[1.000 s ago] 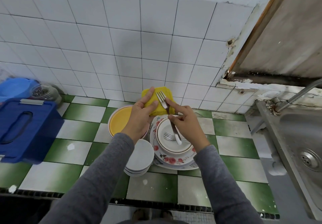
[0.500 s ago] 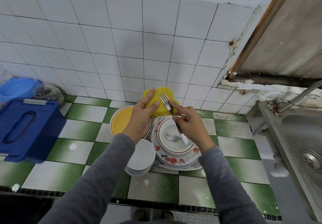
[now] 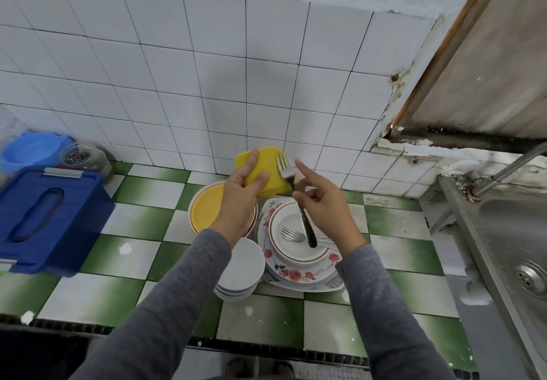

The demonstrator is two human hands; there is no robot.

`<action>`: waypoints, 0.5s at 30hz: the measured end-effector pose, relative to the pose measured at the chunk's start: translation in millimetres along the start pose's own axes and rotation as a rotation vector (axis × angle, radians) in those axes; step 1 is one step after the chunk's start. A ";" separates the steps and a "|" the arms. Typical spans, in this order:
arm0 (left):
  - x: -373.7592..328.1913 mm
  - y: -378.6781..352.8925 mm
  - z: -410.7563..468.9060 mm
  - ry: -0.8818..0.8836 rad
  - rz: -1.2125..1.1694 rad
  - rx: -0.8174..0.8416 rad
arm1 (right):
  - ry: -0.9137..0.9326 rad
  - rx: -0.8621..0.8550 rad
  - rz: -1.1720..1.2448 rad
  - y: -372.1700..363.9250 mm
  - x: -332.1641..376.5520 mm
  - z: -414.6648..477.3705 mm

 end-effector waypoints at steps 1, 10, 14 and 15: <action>0.0 -1.0 -0.7 0.003 0.003 0.010 | -0.005 -0.005 0.009 -1.0 1.6 0.3; 5.7 -6.8 -2.8 -0.054 0.197 0.069 | 0.100 -0.065 -0.277 -9.5 19.7 5.3; 8.1 -8.6 -3.8 -0.050 0.246 0.111 | 0.180 -0.064 -0.387 -17.5 25.0 5.8; 8.8 -8.8 -3.6 -0.045 0.251 0.121 | 0.206 -0.077 -0.414 -20.1 25.9 4.3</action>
Point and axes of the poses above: each hand's wrist, its own z-axis towards the middle knuckle, its own y-axis out of the back of the hand, x = y × z, the point moved 2 cm from there along z, towards the middle knuckle, and after that the axes turned 2 degrees about x, right-handed, at the moved point
